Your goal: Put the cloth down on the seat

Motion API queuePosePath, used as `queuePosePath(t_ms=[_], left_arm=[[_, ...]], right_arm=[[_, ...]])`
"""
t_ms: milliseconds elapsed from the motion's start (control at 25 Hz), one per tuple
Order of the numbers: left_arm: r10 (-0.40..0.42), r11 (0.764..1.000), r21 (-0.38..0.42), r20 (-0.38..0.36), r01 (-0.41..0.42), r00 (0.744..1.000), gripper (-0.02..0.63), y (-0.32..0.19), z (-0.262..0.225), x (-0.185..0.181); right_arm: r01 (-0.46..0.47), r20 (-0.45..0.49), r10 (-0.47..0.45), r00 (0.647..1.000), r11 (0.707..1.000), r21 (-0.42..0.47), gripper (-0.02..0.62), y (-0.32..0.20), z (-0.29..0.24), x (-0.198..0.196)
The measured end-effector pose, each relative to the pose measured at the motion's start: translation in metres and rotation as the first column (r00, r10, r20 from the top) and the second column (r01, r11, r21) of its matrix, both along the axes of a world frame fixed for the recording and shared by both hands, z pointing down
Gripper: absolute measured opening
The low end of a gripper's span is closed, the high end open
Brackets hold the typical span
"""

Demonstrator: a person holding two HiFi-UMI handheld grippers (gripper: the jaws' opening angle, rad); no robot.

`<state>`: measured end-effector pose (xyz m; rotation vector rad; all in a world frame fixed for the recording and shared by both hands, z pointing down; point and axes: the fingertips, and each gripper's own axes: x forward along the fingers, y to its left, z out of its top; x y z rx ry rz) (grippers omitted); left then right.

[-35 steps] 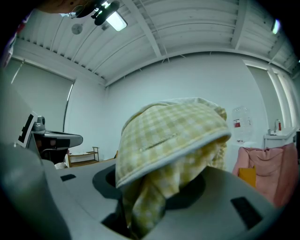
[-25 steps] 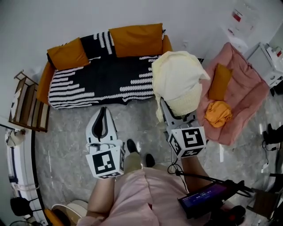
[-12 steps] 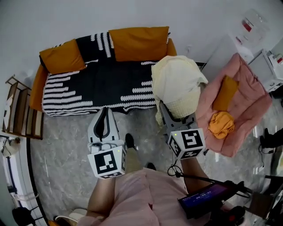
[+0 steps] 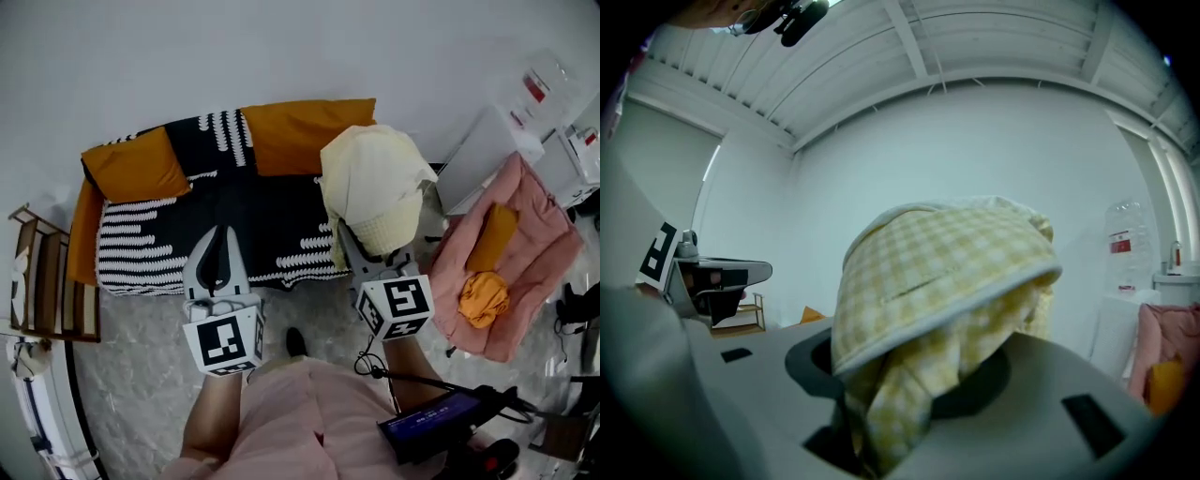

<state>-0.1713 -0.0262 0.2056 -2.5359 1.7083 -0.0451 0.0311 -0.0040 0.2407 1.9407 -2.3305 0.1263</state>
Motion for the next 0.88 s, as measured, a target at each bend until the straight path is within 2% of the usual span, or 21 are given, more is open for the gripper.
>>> queuePosePath(t_ms=[240,440,880], left_arm=[[0.016,1.000,0.011,-0.016,-0.016,1.000,0.026,-0.053,-0.004,-0.014],[0.040,0.999,0.017,-0.019,-0.040,0.999,0.026,-0.078,-0.005,-0.010],[0.053,0.998,-0.018,0.013,-0.053,0.999,0.026,-0.125,0.014,0.015]], right_arm=[[-0.016,-0.024,0.016,1.000,1.000,0.024,0.198,-0.044,-0.013,-0.014],[-0.037,-0.032,0.038,0.999,0.999,0.034,0.198,-0.066,-0.016,-0.011],[-0.038,-0.027,0.038,0.999,0.999,-0.007,0.198,-0.113,0.005,0.008]])
